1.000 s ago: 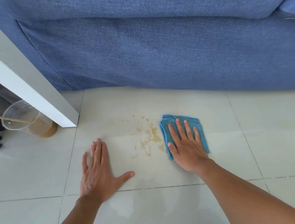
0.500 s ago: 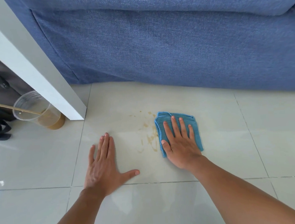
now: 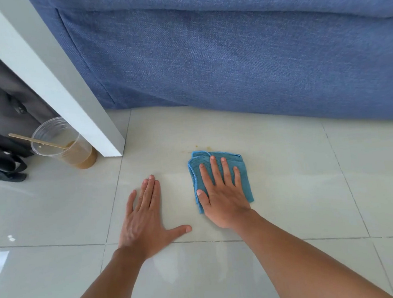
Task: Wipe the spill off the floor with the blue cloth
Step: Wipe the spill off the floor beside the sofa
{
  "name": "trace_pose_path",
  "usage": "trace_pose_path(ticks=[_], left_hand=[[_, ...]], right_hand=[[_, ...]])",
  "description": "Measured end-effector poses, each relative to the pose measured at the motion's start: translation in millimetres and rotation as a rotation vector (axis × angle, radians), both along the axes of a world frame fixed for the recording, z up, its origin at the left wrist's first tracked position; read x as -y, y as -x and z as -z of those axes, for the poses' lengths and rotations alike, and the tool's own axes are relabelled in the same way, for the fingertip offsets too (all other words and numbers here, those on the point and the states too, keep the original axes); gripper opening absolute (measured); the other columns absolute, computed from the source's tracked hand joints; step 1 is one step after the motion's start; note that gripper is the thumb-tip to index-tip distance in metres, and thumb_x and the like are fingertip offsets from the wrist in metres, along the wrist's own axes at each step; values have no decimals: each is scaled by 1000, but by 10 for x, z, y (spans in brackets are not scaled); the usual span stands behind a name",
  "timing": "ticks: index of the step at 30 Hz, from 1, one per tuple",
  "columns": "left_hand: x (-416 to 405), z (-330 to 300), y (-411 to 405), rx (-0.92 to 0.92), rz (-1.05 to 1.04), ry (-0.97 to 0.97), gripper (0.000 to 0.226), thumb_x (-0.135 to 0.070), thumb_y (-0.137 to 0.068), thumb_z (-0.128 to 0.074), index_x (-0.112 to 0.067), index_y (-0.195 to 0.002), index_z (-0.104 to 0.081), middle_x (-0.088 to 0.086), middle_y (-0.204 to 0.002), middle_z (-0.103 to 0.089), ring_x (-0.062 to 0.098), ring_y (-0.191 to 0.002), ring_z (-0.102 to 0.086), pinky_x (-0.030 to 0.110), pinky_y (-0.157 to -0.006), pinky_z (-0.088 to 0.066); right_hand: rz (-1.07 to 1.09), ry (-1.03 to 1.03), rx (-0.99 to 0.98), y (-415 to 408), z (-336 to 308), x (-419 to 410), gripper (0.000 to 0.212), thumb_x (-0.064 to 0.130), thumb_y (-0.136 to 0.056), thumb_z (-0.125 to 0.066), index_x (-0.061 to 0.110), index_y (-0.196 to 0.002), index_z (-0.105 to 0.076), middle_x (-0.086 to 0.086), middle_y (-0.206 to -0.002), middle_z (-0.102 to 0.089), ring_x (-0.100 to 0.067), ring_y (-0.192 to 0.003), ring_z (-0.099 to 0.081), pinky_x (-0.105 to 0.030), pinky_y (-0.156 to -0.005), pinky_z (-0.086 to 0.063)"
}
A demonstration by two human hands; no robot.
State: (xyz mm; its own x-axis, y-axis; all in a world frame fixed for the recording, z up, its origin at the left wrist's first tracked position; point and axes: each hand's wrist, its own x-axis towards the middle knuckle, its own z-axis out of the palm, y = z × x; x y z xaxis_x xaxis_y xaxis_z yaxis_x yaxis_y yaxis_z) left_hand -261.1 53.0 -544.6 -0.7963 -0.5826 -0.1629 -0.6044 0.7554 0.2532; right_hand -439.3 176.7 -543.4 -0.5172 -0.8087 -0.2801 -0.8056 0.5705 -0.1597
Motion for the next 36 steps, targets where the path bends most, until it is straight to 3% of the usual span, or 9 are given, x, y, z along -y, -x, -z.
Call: trace_pose_path(ticks=[8,14,20,29,36], left_hand=[[-12,-4,-10,-15,-16,8,142,-100,-59,-42,-8,-159,-4,4,-168,4,16,-155,4,41,-124,3],[-15,-6,-6,-15,-28,10,141,-100,-59,-41,-9,-159,-3,3,-168,5,16,-155,5,42,-125,0],[-26,-4,-5,-9,-23,22,139,-100,-60,-40,-8,-159,-5,4,-168,3,17,-155,3,43,-126,0],[-14,19,-12,-3,-15,23,138,-101,-62,-37,-7,-159,-6,5,-169,1,16,-155,4,44,-125,-3],[-10,30,-3,-4,-21,21,136,-99,-63,-39,-9,-159,-5,4,-169,1,15,-155,4,44,-125,-2]], right_hand=[[0,6,1,-176,29,168,76,53,-91,2,23,-159,12,-8,-166,25,-31,-150,28,-56,-121,14],[-62,120,-25,30,-72,152,71,59,-98,-32,26,-159,-16,0,-170,-1,-30,-155,5,-52,-123,-6],[-196,60,-121,91,41,155,74,65,-97,-17,29,-161,-5,2,-170,6,-30,-154,14,-55,-123,7],[-126,109,-66,-57,62,398,73,64,-97,-18,30,-161,-6,0,-170,5,-30,-154,15,-57,-123,4],[-104,117,-102,-6,45,645,72,64,-98,-17,30,-161,-7,2,-170,6,-26,-154,18,-56,-119,18]])
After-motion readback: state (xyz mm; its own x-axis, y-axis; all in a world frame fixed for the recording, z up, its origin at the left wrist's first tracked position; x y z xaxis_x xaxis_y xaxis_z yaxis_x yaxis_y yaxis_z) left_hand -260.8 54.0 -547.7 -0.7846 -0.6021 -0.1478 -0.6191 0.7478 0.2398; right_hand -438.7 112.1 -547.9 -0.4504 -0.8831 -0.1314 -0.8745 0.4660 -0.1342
